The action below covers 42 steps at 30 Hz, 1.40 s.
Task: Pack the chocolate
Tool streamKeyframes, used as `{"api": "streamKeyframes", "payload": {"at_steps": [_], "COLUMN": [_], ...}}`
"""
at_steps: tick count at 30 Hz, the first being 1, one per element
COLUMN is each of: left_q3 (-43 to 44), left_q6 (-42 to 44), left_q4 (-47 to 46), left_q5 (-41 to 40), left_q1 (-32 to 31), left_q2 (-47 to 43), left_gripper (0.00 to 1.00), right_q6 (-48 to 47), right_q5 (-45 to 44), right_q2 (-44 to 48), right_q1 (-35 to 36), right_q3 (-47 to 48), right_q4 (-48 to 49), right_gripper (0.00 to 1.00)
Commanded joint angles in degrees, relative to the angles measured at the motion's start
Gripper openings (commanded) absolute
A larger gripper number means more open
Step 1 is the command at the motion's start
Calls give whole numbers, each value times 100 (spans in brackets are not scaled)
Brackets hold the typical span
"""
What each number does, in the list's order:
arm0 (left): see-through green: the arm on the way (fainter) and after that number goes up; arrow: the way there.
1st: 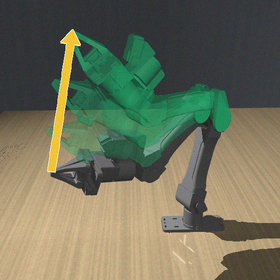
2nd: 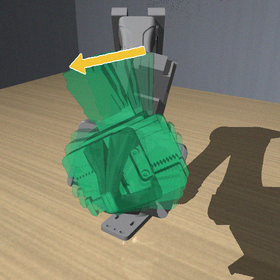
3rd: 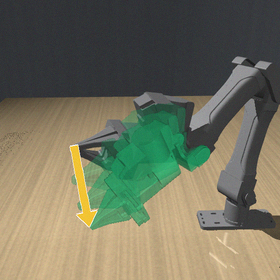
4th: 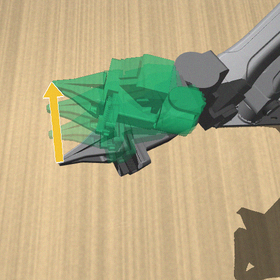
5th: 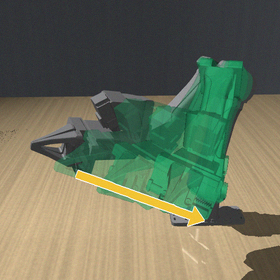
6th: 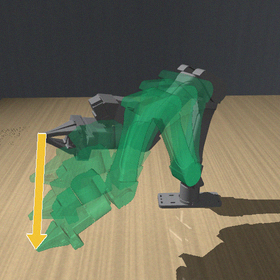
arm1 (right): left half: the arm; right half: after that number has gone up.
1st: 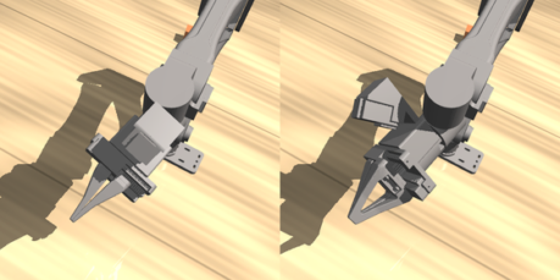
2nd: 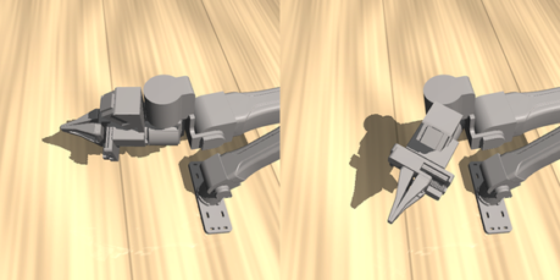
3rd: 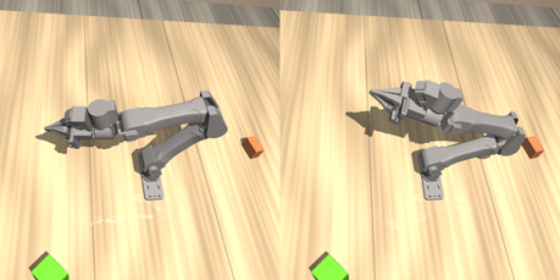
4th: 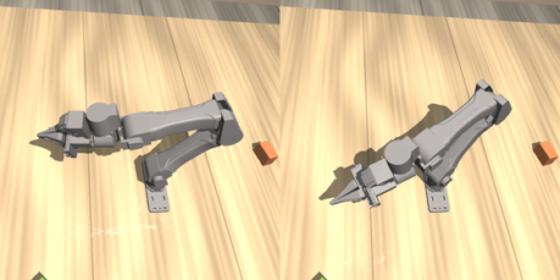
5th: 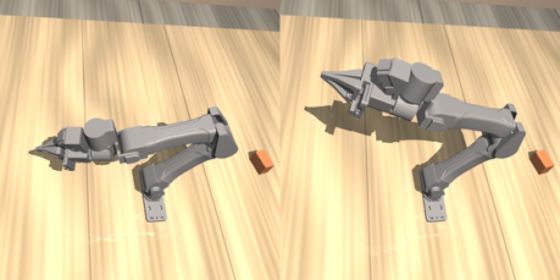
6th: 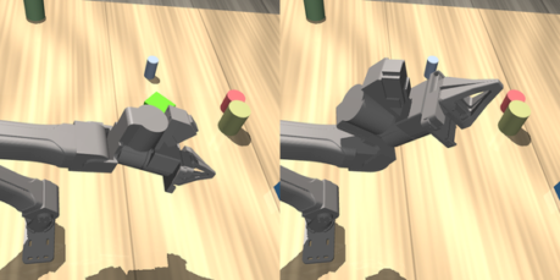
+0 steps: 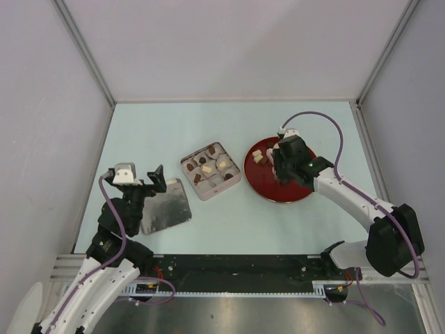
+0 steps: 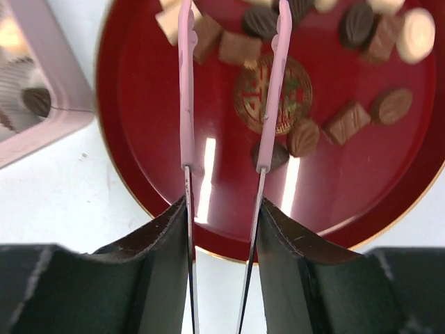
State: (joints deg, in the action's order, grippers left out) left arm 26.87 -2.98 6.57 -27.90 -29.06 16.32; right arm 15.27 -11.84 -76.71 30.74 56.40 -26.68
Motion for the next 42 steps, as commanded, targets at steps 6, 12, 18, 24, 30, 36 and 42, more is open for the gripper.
{"api": "streamKeyframes", "payload": {"at_steps": [6, 12, 18, 24, 30, 36, 42], "left_q3": [-7, -15, -15, -15, -24, -24, -24], "left_q6": [70, 70, 87, 87, 87, 87, 79], "left_q4": [-138, -129, -130, -130, -138, -156, -156], "left_q5": [-49, -58, -75, -84, -93, -75, -58], "left_q1": [41, 41, 41, 41, 41, 41, 41], "left_q2": [-93, -111, -120, -129, -137, -103, -94], "left_gripper": [100, 100, 100, 100, 100, 100, 100], "right_q6": [530, 548, 556, 565, 539, 442, 241], "right_q5": [-240, -196, -126, -161, -214, -240, -380], "right_q2": [-213, -520, -810, -1030, -1075, -1004, -715], "right_q1": [-33, -33, -42, -42, -59, -130, -121], "right_q3": [-217, -235, -235, -226, -226, -226, -226], "right_q4": [136, 303, 479, 593, 655, 655, 524], "right_gripper": [44, 43, 43, 43, 42, 34, 19]}}
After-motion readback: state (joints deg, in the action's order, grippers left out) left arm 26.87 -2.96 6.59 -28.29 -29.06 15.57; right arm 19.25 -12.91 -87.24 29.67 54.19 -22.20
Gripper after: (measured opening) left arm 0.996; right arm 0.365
